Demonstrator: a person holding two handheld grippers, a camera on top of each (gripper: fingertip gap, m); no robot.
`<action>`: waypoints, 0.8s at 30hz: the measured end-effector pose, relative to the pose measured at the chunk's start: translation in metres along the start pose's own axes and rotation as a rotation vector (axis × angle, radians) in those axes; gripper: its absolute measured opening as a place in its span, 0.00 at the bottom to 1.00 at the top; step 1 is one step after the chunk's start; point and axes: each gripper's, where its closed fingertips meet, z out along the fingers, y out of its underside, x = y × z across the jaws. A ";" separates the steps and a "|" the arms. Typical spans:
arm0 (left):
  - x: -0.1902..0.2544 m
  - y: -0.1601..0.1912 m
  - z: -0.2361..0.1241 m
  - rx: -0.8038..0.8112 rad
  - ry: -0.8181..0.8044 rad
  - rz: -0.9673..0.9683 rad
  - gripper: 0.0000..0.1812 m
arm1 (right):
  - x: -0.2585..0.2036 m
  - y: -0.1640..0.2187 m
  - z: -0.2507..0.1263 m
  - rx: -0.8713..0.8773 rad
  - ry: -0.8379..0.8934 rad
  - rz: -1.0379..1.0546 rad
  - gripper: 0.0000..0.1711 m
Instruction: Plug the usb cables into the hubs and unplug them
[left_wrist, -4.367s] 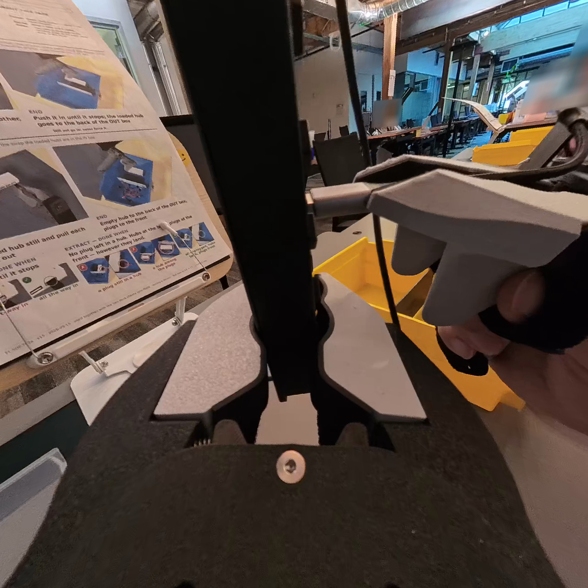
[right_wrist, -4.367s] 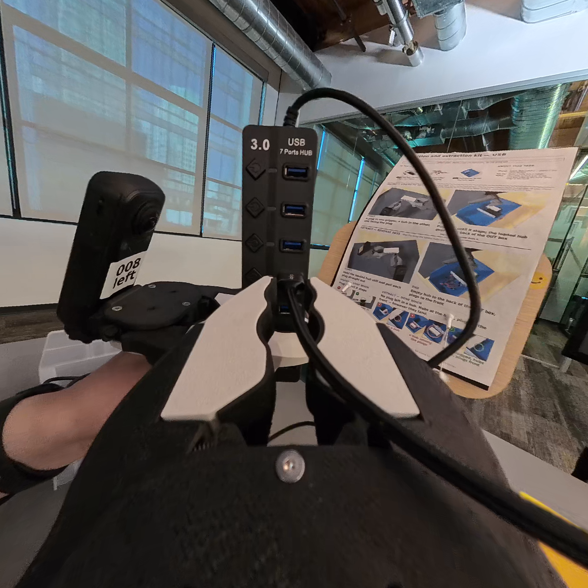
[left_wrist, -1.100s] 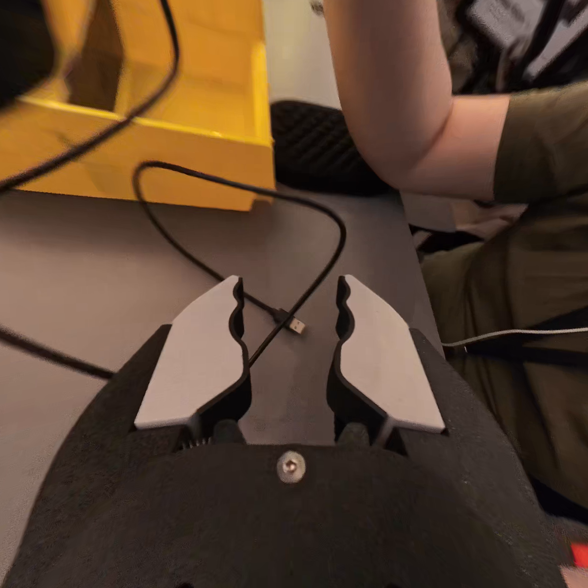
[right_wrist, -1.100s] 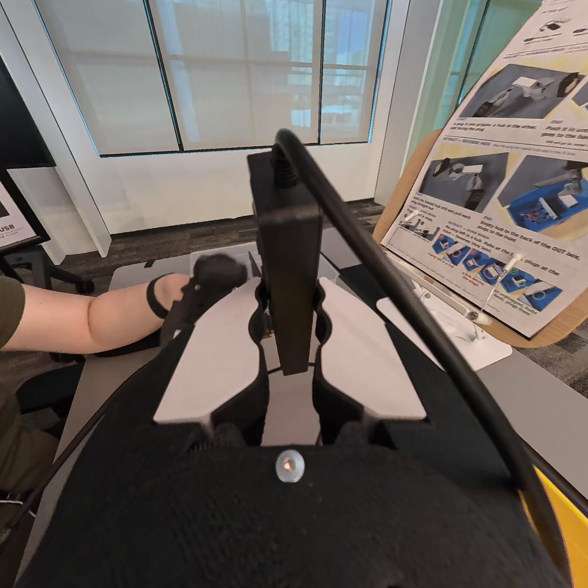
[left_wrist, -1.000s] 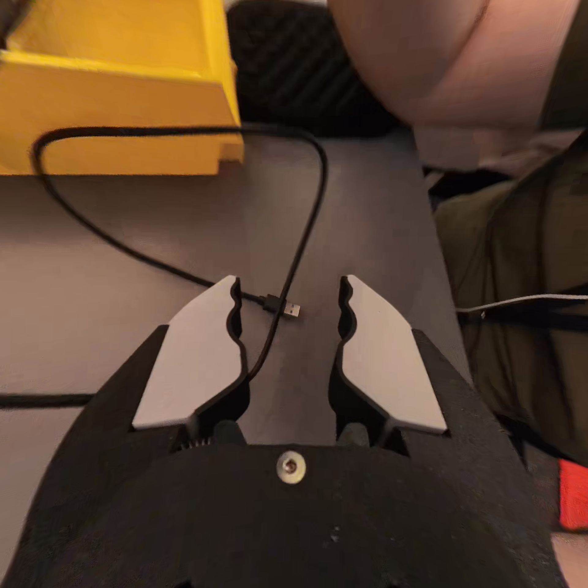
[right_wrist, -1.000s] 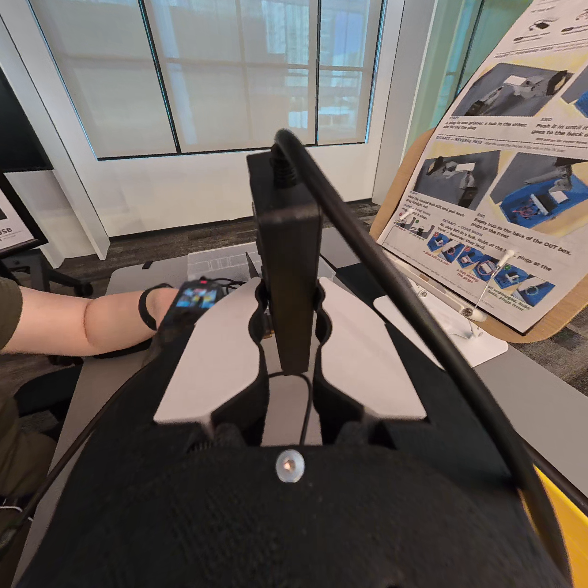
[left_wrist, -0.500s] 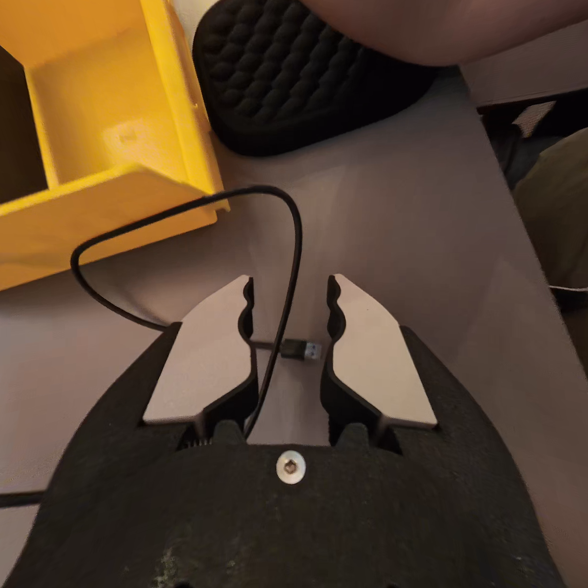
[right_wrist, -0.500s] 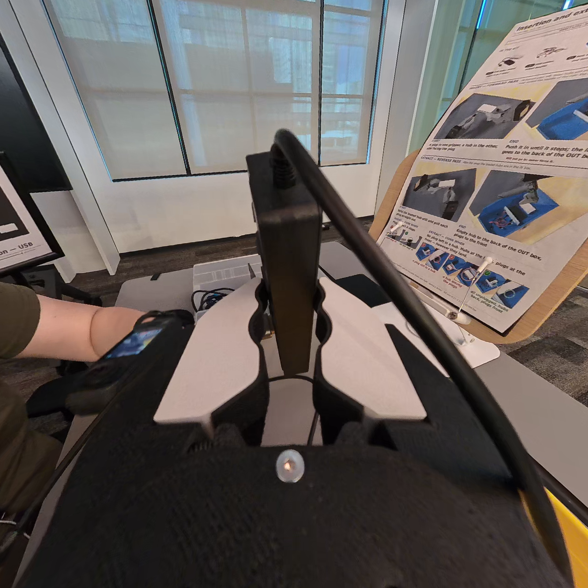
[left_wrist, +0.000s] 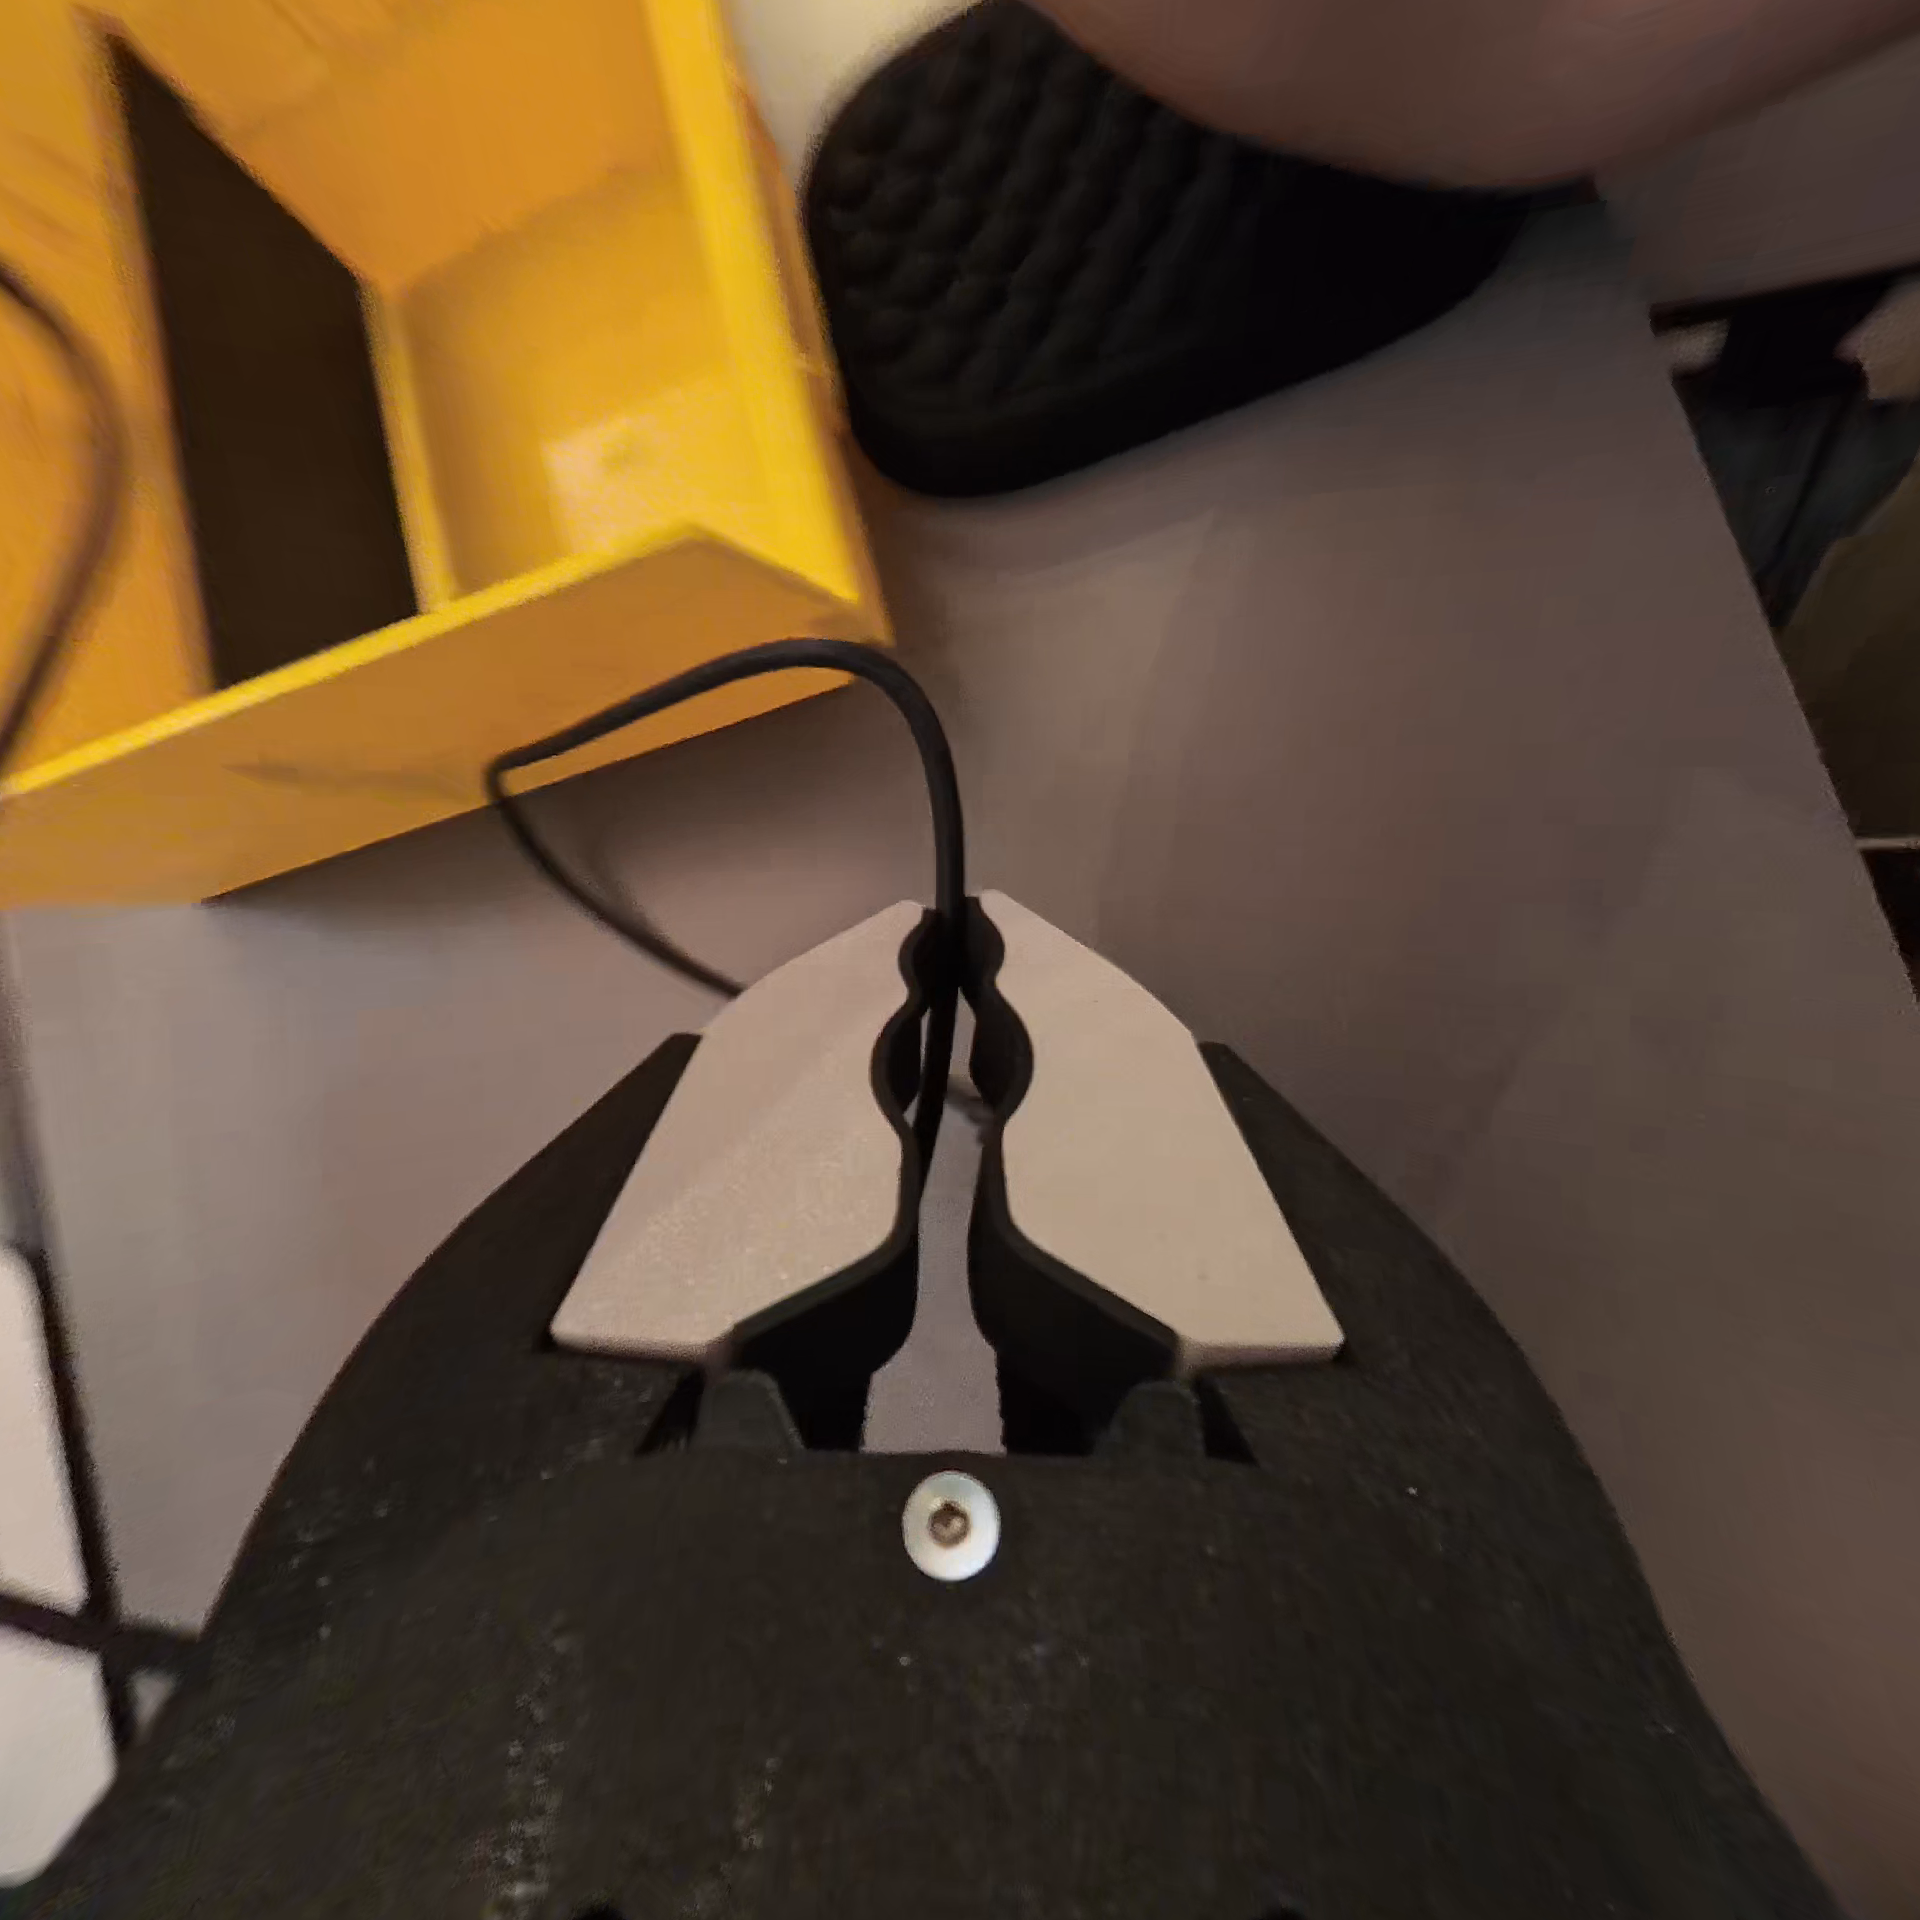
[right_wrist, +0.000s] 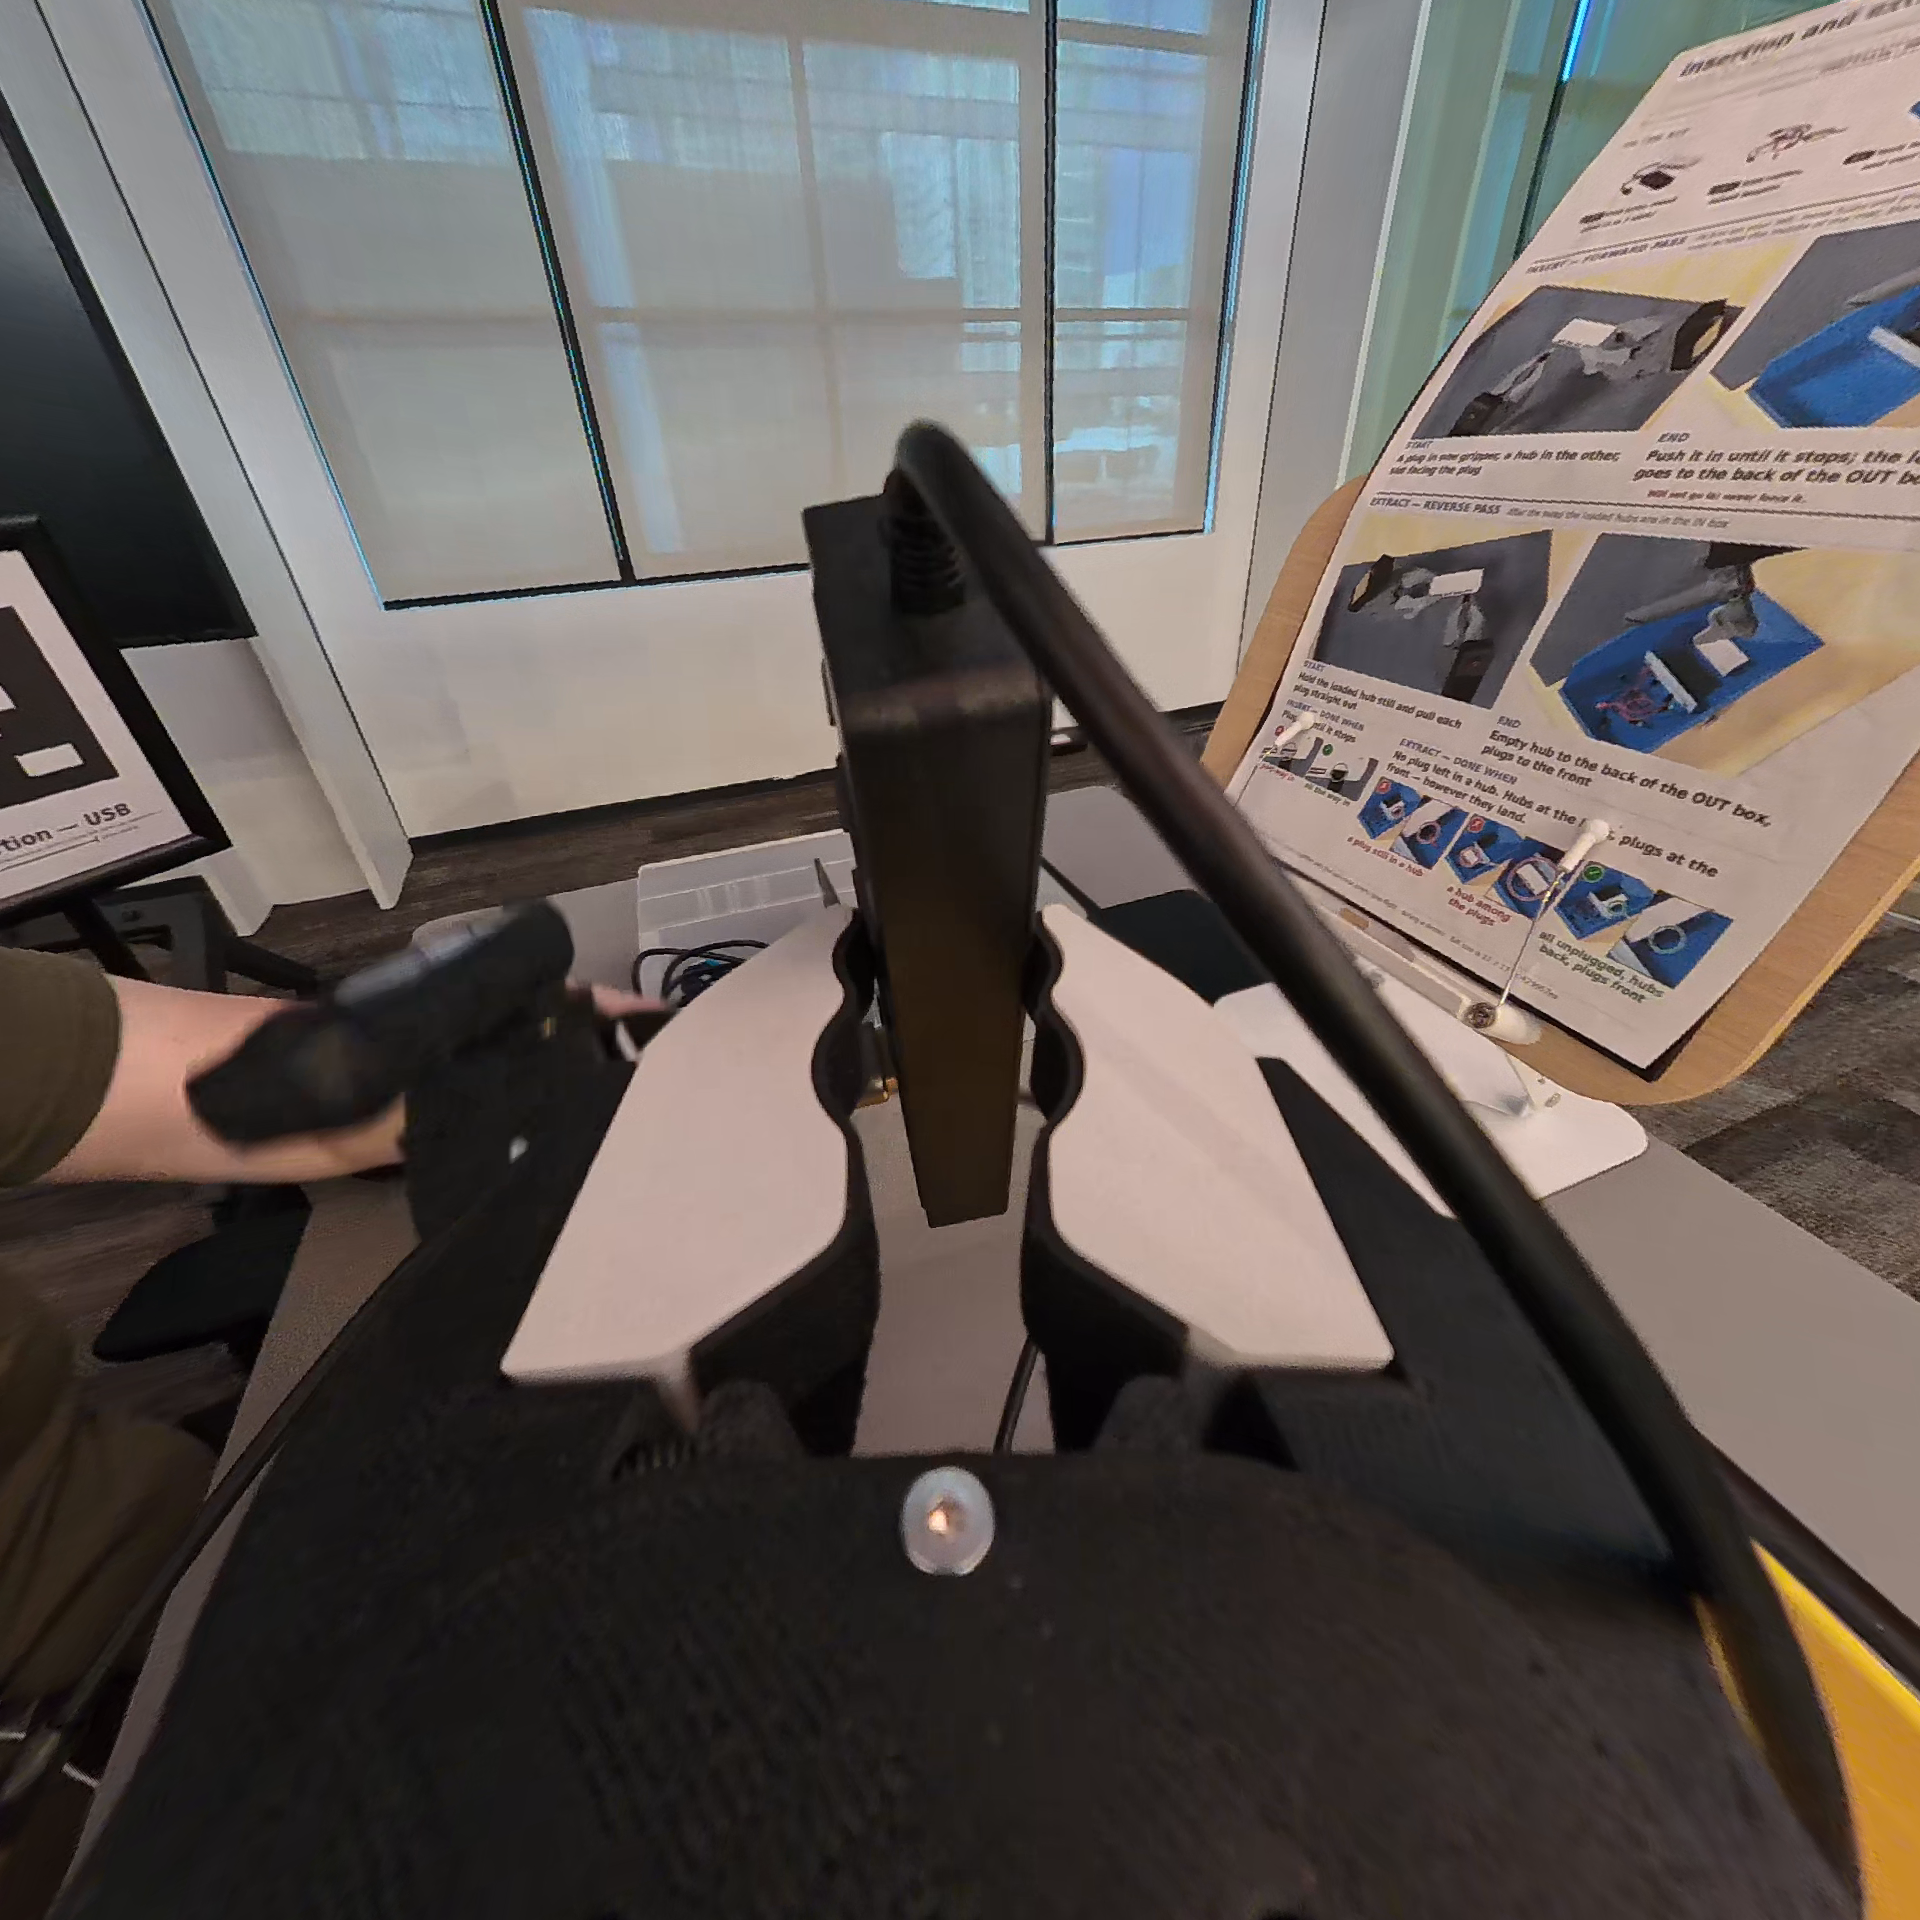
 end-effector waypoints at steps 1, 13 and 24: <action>-0.010 -0.003 -0.018 0.038 -0.044 -0.027 0.02 | 0.001 0.001 0.000 -0.001 -0.004 0.006 0.17; -0.117 -0.076 -0.196 0.212 -0.248 -0.144 0.02 | 0.004 -0.041 -0.029 0.138 -0.004 0.003 0.17; -0.246 -0.173 -0.192 0.390 -0.327 -0.118 0.02 | 0.079 -0.108 -0.090 -0.094 0.269 -0.087 0.17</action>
